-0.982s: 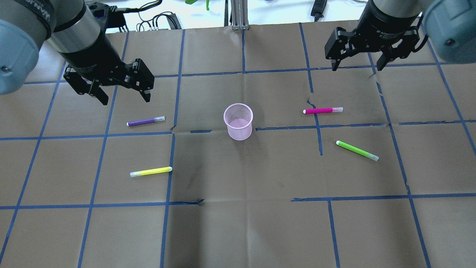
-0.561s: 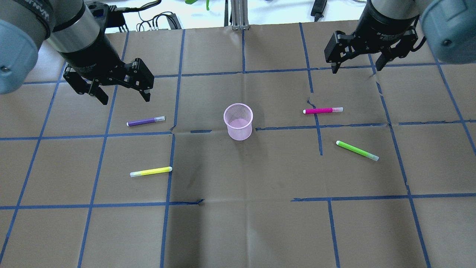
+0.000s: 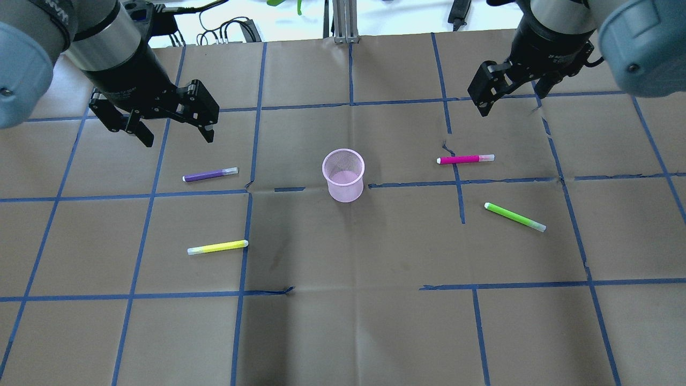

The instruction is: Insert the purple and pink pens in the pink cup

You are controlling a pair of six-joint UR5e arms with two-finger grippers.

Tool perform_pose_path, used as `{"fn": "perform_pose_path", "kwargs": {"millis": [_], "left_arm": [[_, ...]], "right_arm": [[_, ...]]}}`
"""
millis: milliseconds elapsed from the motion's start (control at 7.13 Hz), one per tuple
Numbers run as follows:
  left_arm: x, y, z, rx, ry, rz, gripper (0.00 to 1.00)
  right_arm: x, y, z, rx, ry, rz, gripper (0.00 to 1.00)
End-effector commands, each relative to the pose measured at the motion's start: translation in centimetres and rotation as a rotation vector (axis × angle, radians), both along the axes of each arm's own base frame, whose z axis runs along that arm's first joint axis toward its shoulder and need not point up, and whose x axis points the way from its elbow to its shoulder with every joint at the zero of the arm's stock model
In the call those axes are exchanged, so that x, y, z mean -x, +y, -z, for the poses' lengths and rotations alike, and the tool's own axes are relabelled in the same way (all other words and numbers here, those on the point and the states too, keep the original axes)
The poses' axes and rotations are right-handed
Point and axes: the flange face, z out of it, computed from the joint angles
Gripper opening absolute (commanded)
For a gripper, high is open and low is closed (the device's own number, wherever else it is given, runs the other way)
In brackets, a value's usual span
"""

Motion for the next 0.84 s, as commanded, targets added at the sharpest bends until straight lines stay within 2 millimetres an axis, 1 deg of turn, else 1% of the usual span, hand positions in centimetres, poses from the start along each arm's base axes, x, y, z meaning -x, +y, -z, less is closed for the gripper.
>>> {"fn": "perform_pose_path", "kwargs": {"millis": [0, 140, 421, 701], "left_arm": [[-0.3, -0.1, -0.3, 0.005, 0.000, -0.001, 1.00], [-0.4, -0.2, -0.3, 0.007, 0.002, -0.007, 1.00], [-0.8, -0.4, -0.2, 0.007, -0.005, -0.010, 1.00], [-0.8, -0.7, -0.2, 0.017, -0.004, -0.012, 1.00]], "right_arm": [[0.1, -1.3, 1.7, 0.057, 0.036, -0.287, 1.00], [0.2, -2.3, 3.1, 0.091, 0.057, -0.416, 1.00], [0.1, -1.5, 5.2, 0.054, 0.056, -0.467, 1.00], [0.4, -1.3, 8.2, 0.005, 0.071, -0.619, 1.00]]}}
